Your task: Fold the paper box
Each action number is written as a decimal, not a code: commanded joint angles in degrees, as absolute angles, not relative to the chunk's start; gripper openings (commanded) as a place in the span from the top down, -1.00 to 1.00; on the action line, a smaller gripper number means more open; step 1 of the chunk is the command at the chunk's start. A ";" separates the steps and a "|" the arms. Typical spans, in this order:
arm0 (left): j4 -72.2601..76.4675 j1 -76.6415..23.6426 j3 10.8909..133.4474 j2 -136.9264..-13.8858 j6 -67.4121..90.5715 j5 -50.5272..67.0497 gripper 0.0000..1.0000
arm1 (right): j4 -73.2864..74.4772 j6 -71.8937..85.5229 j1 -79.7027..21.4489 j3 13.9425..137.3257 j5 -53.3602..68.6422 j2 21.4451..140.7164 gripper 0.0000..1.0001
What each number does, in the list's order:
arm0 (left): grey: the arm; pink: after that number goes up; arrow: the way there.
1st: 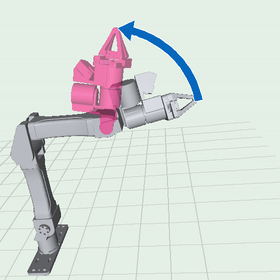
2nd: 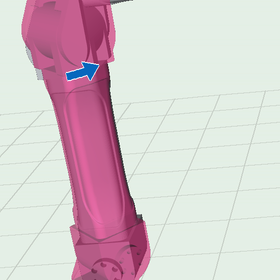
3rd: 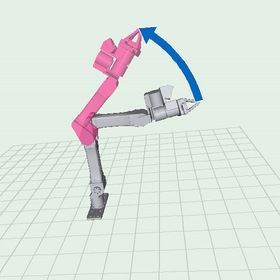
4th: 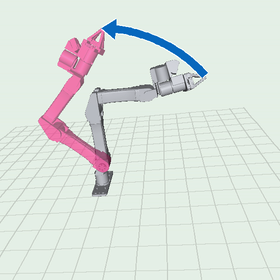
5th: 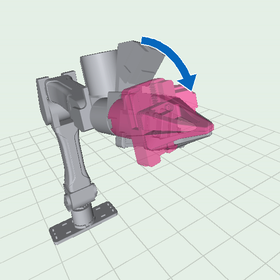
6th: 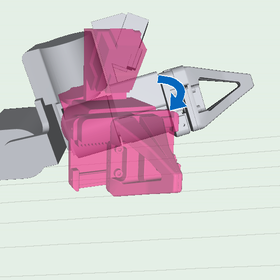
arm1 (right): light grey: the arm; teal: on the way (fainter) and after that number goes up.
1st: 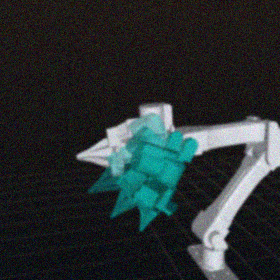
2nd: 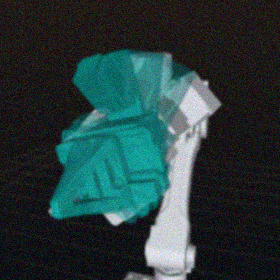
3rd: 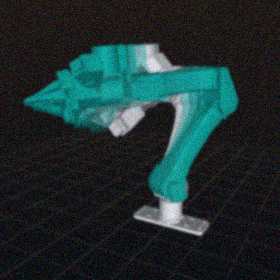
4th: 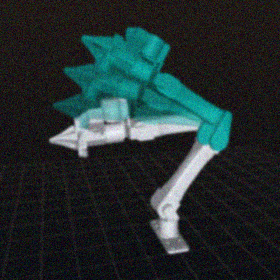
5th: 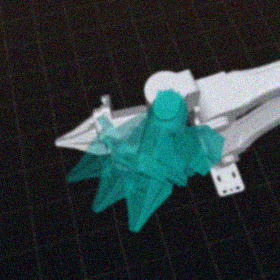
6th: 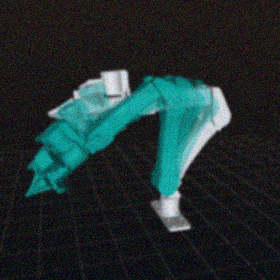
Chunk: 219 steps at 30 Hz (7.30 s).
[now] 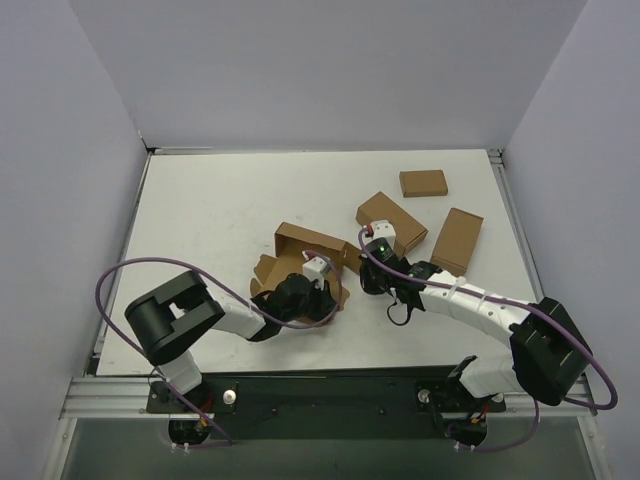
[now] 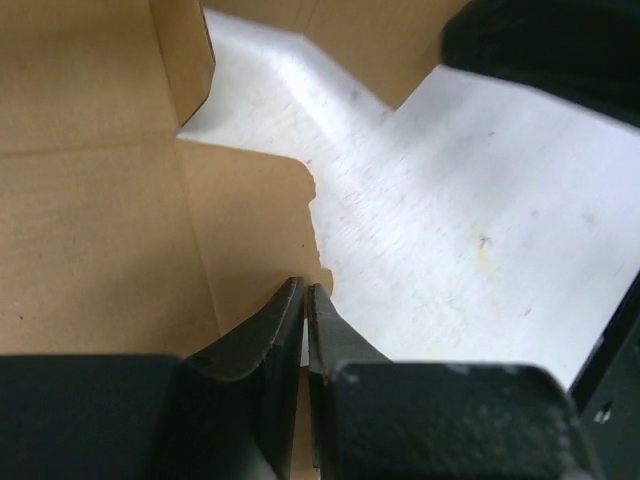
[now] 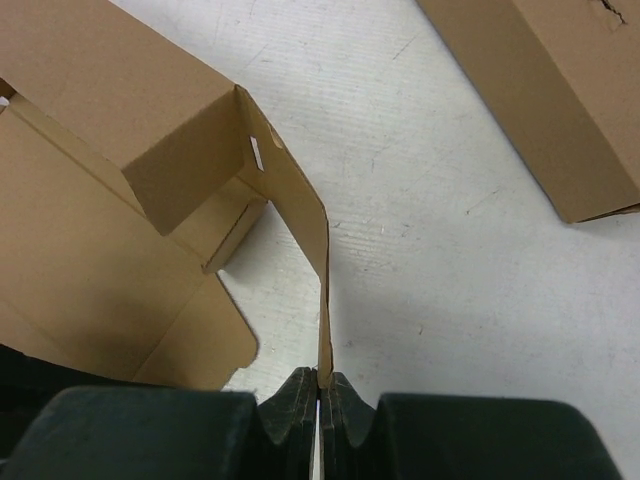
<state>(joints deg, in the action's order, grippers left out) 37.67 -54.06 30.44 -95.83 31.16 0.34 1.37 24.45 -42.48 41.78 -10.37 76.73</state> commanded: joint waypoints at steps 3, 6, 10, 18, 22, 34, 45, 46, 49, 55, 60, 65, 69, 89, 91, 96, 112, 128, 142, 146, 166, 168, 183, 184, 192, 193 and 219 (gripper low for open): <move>49.39 -54.75 28.92 -101.94 33.05 3.51 0.81 | 5.27 27.42 -43.33 46.84 -10.11 77.08 1.00; 51.41 -55.46 29.00 -103.27 33.48 3.95 0.82 | 6.06 30.49 -44.47 47.46 -10.20 77.08 1.00; 52.38 -56.51 29.62 -104.06 33.84 4.31 0.83 | 5.01 34.80 -46.58 47.20 -10.28 78.48 1.00; 57.39 -56.87 28.39 -104.94 34.01 5.98 0.88 | 4.57 40.59 -48.87 46.58 -11.60 84.81 1.00; 57.75 -56.87 28.12 -104.41 33.57 6.15 0.88 | 4.66 42.36 -48.95 45.97 -12.30 85.69 1.00; 29.47 -56.43 33.57 -80.97 26.29 1.68 0.25 | 6.85 42.10 -49.57 46.41 -16.08 83.50 1.00; -11.06 -47.39 37.26 -56.79 28.12 -11.16 -0.13 | 7.12 41.49 -49.57 47.11 -16.35 83.58 1.00; -12.64 -45.81 37.53 -55.21 28.39 -11.34 -0.19 | 7.12 41.48 -49.66 47.11 -16.35 83.67 1.00; -13.53 -39.13 39.11 -51.68 28.30 -11.07 -0.35 | 7.29 41.31 -49.66 47.37 -16.44 83.58 1.00; -12.49 -27.71 42.53 -56.33 27.95 -6.24 -0.44 | 7.47 41.04 -49.75 47.46 -16.44 83.58 1.00; -6.52 -21.45 42.54 -63.53 28.47 -1.85 -0.47 | 7.21 40.52 -49.75 47.20 -16.35 83.50 1.00; 2.72 -19.25 44.38 -70.47 28.92 1.93 -0.47 | 7.12 39.64 -49.83 47.28 -16.09 83.41 1.00; 6.76 -17.85 45.70 -74.44 29.79 3.69 -0.43 | 7.12 39.38 -49.83 47.11 -16.17 83.06 1.00; 13.62 -16.35 41.05 -82.09 31.46 8.35 0.31 | 10.02 38.59 -49.83 50.27 -14.25 83.06 1.00; 13.71 -16.87 40.35 -82.53 31.29 8.09 0.35 | 11.68 38.41 -49.83 51.50 -13.80 83.23 1.00; 14.59 -18.37 37.36 -81.83 31.12 6.77 0.38 | 14.15 38.32 -49.92 54.05 -12.84 83.49 1.00; 16.52 -21.18 32.26 -77.96 33.75 6.50 0.43 | 14.86 41.92 -50.80 57.66 -8.43 86.03 1.00; 12.83 -22.06 32.61 -75.50 33.31 6.06 0.46 | 13.62 40.79 -51.59 56.51 -10.98 85.97 0.07; 10.02 -22.24 34.80 -75.32 31.38 5.54 0.46 | 9.59 29.63 -40.52 46.24 -9.49 71.01 -0.21; 9.67 -22.24 35.24 -75.41 31.11 5.54 0.46 | 2.31 22.95 -41.04 42.37 -8.09 73.56 -0.17; 9.32 -22.06 36.47 -76.11 30.59 7.82 0.46 | -31.89 3.08 -43.07 38.50 -2.90 88.68 -0.34; 9.23 -22.06 36.65 -76.46 30.32 8.00 0.46 | -35.74 1.24 -43.07 38.06 -2.55 90.26 -0.34; 7.91 -21.53 38.14 -77.25 29.53 9.23 0.47 | -47.89 -0.53 -42.71 39.21 -2.19 97.12 -0.13; 7.91 -21.45 38.14 -77.17 29.62 9.23 0.47 | -48.51 -0.09 -42.63 39.03 -2.81 97.12 -0.06; 7.47 -21.53 38.23 -75.94 29.97 9.93 0.48 | -47.55 3.95 -43.15 39.46 -7.03 96.77 0.46; 7.38 -21.62 38.23 -75.68 29.97 10.11 0.48 | -47.11 4.22 -43.33 39.64 -7.73 96.77 0.47; -15.10 -25.22 48.59 -54.59 19.09 9.31 -0.22 | 1.74 10.10 -45.70 48.34 -1.85 83.41 1.00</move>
